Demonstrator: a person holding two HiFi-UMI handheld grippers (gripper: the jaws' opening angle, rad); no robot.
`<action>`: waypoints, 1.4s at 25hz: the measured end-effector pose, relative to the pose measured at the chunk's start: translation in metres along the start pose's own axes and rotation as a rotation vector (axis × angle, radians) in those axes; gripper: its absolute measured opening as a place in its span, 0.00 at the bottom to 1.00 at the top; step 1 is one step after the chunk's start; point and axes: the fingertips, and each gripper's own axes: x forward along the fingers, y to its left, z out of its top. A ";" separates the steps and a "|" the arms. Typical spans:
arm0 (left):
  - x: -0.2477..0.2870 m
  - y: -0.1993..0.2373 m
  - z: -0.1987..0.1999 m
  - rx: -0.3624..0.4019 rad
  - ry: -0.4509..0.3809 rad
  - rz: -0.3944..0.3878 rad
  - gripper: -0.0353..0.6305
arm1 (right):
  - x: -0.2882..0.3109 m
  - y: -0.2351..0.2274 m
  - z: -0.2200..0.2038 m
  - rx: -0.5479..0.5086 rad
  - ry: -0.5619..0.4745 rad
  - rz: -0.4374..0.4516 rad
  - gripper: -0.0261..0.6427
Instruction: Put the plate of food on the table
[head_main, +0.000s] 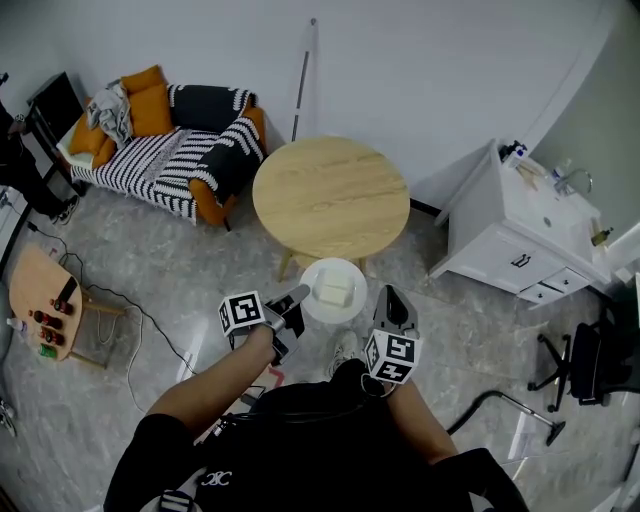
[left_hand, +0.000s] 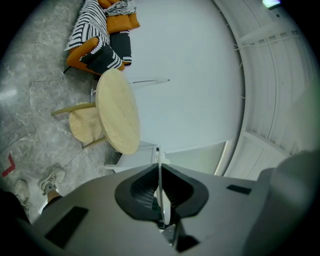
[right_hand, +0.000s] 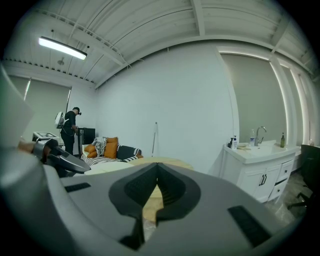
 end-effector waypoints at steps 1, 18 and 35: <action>0.001 0.000 0.002 0.002 -0.002 -0.001 0.08 | 0.002 0.000 0.000 0.000 0.000 0.001 0.05; 0.050 0.011 0.072 0.026 -0.043 -0.004 0.08 | 0.097 -0.012 0.016 0.004 -0.043 0.033 0.05; 0.157 0.013 0.144 0.012 -0.040 -0.010 0.08 | 0.212 -0.080 0.046 0.016 -0.036 0.005 0.05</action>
